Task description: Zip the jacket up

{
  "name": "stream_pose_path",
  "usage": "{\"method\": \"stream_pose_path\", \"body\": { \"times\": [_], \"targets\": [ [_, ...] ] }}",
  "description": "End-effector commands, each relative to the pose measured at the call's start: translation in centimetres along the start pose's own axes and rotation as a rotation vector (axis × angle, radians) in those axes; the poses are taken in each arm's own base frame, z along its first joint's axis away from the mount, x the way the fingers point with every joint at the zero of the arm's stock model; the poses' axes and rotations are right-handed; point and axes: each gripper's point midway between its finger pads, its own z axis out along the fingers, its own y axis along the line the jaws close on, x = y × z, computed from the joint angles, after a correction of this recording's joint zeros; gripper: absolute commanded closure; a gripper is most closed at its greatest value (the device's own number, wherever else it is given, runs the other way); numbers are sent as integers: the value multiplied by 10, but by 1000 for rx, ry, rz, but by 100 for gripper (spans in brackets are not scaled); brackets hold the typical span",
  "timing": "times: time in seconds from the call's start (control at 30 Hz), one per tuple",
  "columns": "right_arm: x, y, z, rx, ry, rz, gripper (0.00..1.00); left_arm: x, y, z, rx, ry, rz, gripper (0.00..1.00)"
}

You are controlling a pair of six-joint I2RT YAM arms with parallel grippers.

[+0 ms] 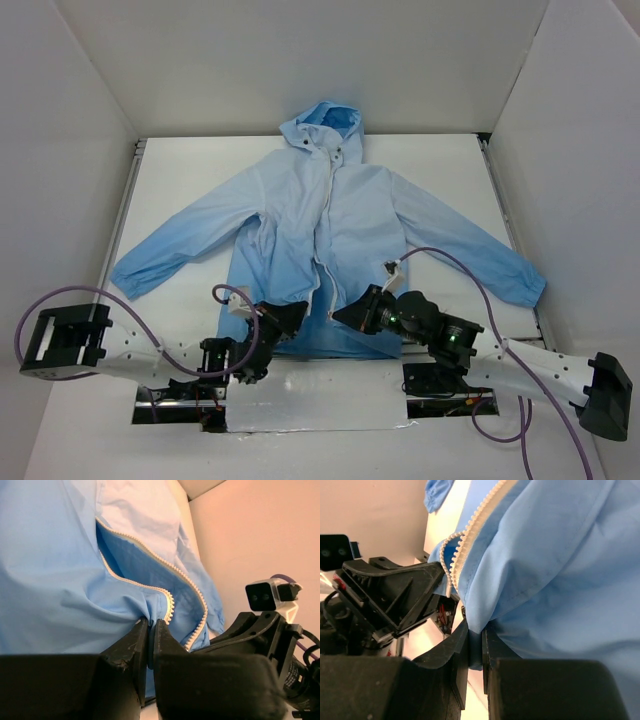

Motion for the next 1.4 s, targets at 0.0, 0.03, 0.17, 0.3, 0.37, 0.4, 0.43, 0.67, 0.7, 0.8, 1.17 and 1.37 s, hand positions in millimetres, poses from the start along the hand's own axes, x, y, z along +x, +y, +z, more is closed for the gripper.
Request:
{"method": "stream_pose_path", "body": {
  "times": [0.0, 0.03, 0.17, 0.3, 0.37, 0.4, 0.43, 0.67, 0.7, 0.8, 1.17, 1.37],
  "targets": [
    [-27, 40, -4, -95, -79, -57, 100, -33, -45, -2, 138, -114, -150, 100],
    [-28, 43, -4, -108, -83, -82, 100, -34, -45, -3, 150, -118, -150, 100],
    [-31, 53, -6, -128, -79, -138, 100, -42, -58, -11, 247, -110, -185, 100],
    [-35, 55, -4, -150, -89, -187, 100, -44, -77, -18, 359, -107, -103, 100],
    [-37, 59, -6, -176, -100, -239, 100, -46, -76, -19, 367, -109, -117, 100],
    [-38, 66, -8, -214, -111, -289, 100, -45, -81, -20, 383, -106, -113, 100],
    [-39, 66, -8, -221, -116, -308, 100, -42, -84, -20, 397, -99, -91, 100],
    [-37, 67, 0, -237, -113, -361, 100, -37, -100, -19, 429, -103, 48, 100],
    [-36, 64, 3, -225, -109, -380, 100, -37, -107, -19, 441, -107, 67, 100],
    [-35, 61, 8, -208, -96, -382, 100, -34, -119, -19, 484, -123, 200, 100],
    [-37, 37, 11, -66, -86, -262, 100, -17, -105, -16, 388, 14, 141, 87],
    [-82, -40, -33, 371, -330, -129, 100, 19, -93, -18, 228, 250, 403, 14]
  ]
}}
